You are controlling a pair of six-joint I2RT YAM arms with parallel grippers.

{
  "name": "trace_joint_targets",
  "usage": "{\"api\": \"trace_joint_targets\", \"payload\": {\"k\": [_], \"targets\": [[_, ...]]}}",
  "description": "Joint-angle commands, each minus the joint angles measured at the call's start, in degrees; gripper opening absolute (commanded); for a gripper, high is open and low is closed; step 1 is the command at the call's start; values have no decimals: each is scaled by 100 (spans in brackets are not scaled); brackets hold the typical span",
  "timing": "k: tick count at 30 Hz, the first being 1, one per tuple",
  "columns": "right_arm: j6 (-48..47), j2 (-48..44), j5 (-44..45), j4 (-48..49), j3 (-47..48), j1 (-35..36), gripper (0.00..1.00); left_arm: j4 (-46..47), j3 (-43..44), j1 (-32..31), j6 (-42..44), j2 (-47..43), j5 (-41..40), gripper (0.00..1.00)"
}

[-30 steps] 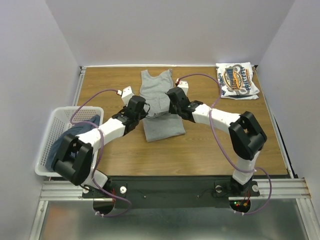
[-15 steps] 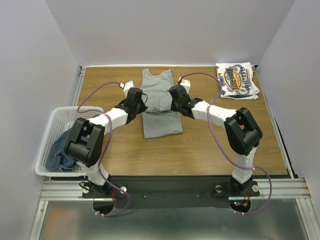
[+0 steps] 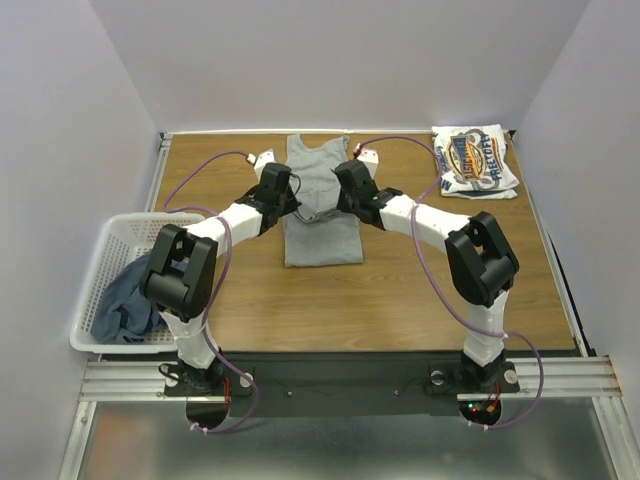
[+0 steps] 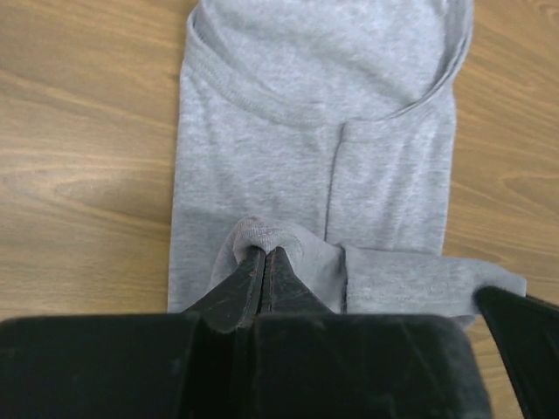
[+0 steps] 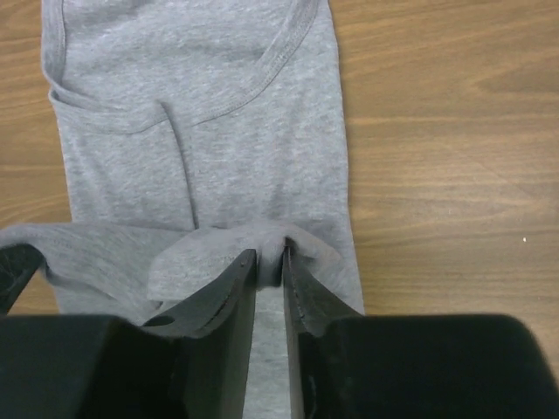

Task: Fold and stack the tank tops
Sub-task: Fold the tank top

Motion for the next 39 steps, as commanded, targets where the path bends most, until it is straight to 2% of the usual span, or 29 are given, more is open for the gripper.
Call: {"api": "trace_joint_targets", "payload": {"k": [1, 2, 3, 5, 6, 8, 10, 12, 16, 18, 21, 22, 25, 28, 32, 39], "targets": [[17, 220, 78, 90, 337, -113, 28, -205, 220, 25, -109, 78, -216, 7], [8, 221, 78, 90, 372, -131, 30, -345, 246, 34, -145, 105, -261, 9], [-18, 290, 78, 90, 407, -148, 37, -364, 272, 86, -180, 131, -261, 19], [-54, 335, 51, 64, 530, -183, 46, -364, 255, 148, -215, 140, -288, 34], [-97, 361, 34, 55, 565, -218, 54, -330, 229, 209, -163, 123, -314, 37], [-159, 361, 16, 46, 653, -254, 57, -329, 246, 280, -163, 105, -314, 43], [-238, 300, 42, 29, 697, -280, 62, -277, 246, 385, -119, 44, -218, 54], [-326, 256, 86, 11, 741, -289, 65, -276, 307, 430, -84, -9, -200, 60], [-440, 54, -27, -6, 697, -298, 68, -285, 247, 456, -75, -386, -173, 61], [-441, -8, -237, -24, 619, -289, 67, -277, 80, 447, -145, -545, -138, 58], [-432, -96, -502, -24, 417, -254, 65, -215, -306, 395, -329, -870, -24, 46], [-423, -105, -546, -24, 312, -237, 64, -171, -421, 360, -391, -1019, 46, 37], [-344, -104, -572, -41, 127, -166, 62, -75, -912, 70, -654, -1309, 56, 22], [-247, -105, -581, -33, -23, -149, 60, 22, -1431, -281, -848, -1529, -76, 19], [-344, 237, -617, -42, 283, -148, 56, 443, -2055, -580, -1112, -1697, 20, 13], [-563, 853, 103, -94, 855, -166, 55, 348, -2328, -1029, -1498, -1232, -261, 0]]}}
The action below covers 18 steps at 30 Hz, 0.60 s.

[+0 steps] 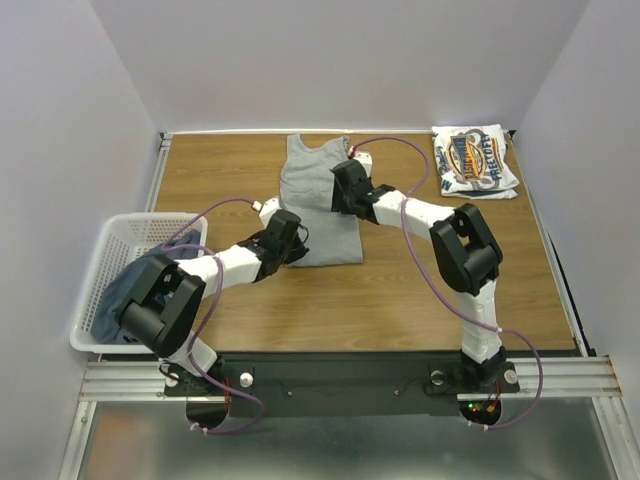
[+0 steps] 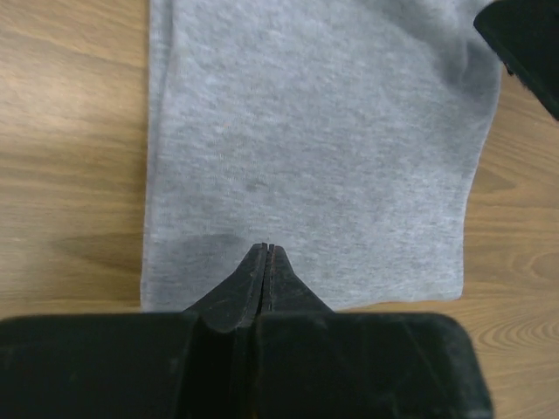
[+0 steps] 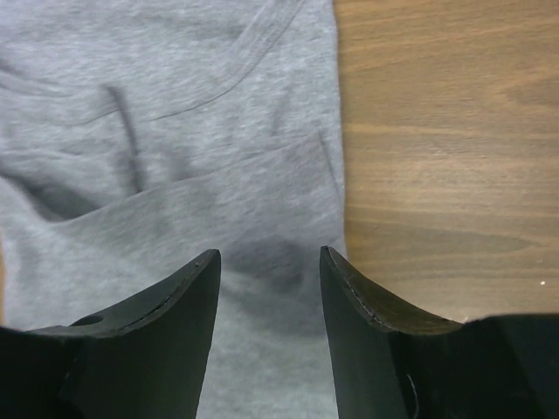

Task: Fold and stack the tank tops
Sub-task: Fold the tank top

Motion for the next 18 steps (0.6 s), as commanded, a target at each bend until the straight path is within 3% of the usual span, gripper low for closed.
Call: {"api": "trace_joint_targets", "payload": {"k": [1, 12, 16, 18], "targets": [[-231, 226, 613, 52, 470, 13, 55, 199, -196, -120, -416, 183, -255, 0], [-583, 938, 1080, -53, 1253, -145, 50, -29, -617, -331, -1023, 412, -404, 0], [-583, 1087, 1071, -106, 1289, -198, 36, -12, -758, -357, -1164, 368, -395, 0], [-566, 1131, 1080, -115, 1271, -250, 34, -21, -820, -384, -1191, 333, -378, 0]]}}
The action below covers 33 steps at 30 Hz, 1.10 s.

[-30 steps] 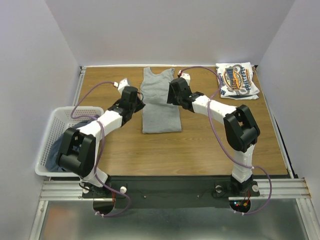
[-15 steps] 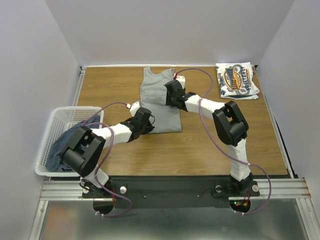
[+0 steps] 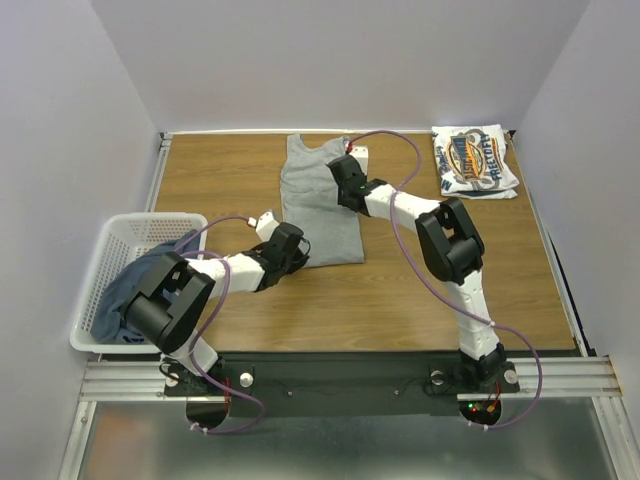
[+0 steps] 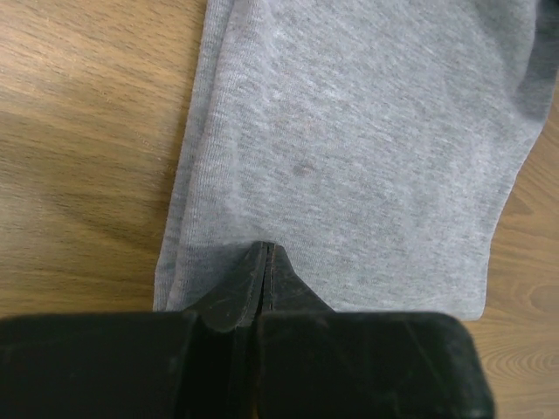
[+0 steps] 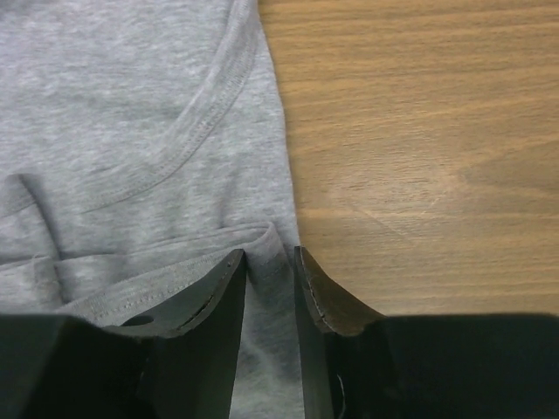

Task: Fold and stack the tank tops
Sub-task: Fold the tank top

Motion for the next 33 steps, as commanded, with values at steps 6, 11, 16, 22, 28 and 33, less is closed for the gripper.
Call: {"api": "trace_joint_targets", "payload": {"k": [6, 11, 16, 22, 28, 33], "targets": [[80, 30, 32, -1, 143, -302, 34, -491, -422, -139, -98, -120, -8, 0], [-17, -40, -266, 8, 240, -293, 46, -465, -379, -210, 25, -155, 36, 0], [-69, -443, -381, 8, 135, -302, 66, -376, -326, -271, 393, -576, 106, 0], [150, -1542, -539, -10, -945, -293, 80, -807, -221, -271, 570, -1648, -52, 30], [703, -3317, -1514, -54, -2983, -293, 75, -1299, -703, -271, 149, -2537, -378, 50], [1046, -4319, -2138, 42, -4759, -232, 69, -1134, -1257, -298, -194, -2511, -141, 51]]}}
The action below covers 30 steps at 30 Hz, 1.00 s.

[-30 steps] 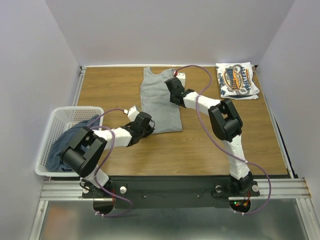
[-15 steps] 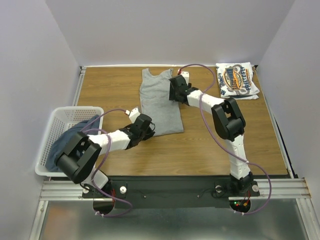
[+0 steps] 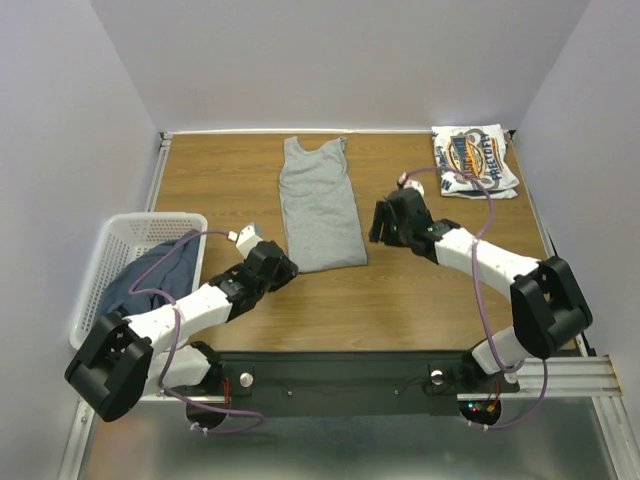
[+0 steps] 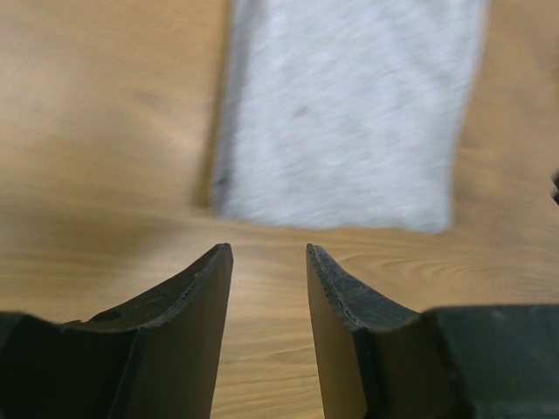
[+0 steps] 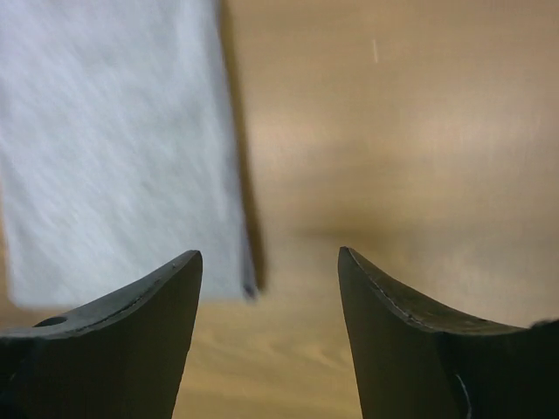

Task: Fold and stack the tank tops
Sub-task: Fold the tank top

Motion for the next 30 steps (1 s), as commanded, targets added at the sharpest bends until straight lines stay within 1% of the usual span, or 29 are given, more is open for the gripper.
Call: {"api": "trace_joint_targets", "payload": {"k": [1, 2, 3, 5, 9, 11, 12, 16, 18, 24, 26, 30], "targets": [[441, -440, -674, 95, -944, 66, 68, -40, -647, -55, -284, -2, 48, 51], [468, -521, -753, 166, -1137, 66, 68, 118, -780, -64, -293, -54, 126, 52], [520, -556, -911, 314, -1400, 74, 66, 476, -1025, -55, -310, -107, 179, 52], [661, -539, -1087, 482, -1596, 83, 66, 742, -1141, -55, -372, -169, 259, 54], [960, -416, -1597, 983, -1895, 83, 66, 874, -1141, -64, -293, -125, 250, 54], [1135, -390, -1668, 1124, -2062, 83, 66, 1041, -1211, -55, -258, -169, 302, 54], [1188, -442, -1712, 1472, -2141, 83, 66, 1225, -1255, -55, -249, -195, 329, 53], [1504, -688, -1835, 1914, -2475, 83, 66, 1534, -1440, -46, -240, -248, 320, 53], [1558, -680, -1765, 1977, -2475, 83, 66, 1718, -1519, -11, -267, -248, 312, 53], [1900, -355, -1756, 2240, -2317, 83, 66, 1728, -1370, 191, -381, 155, 241, 52], [2032, -214, -1721, 2310, -2317, 83, 65, 1771, -1361, 296, -469, 349, 276, 50], [2199, -3, -1721, 2530, -2326, 83, 62, 2140, -1405, 358, -592, 586, 338, 48]]}}
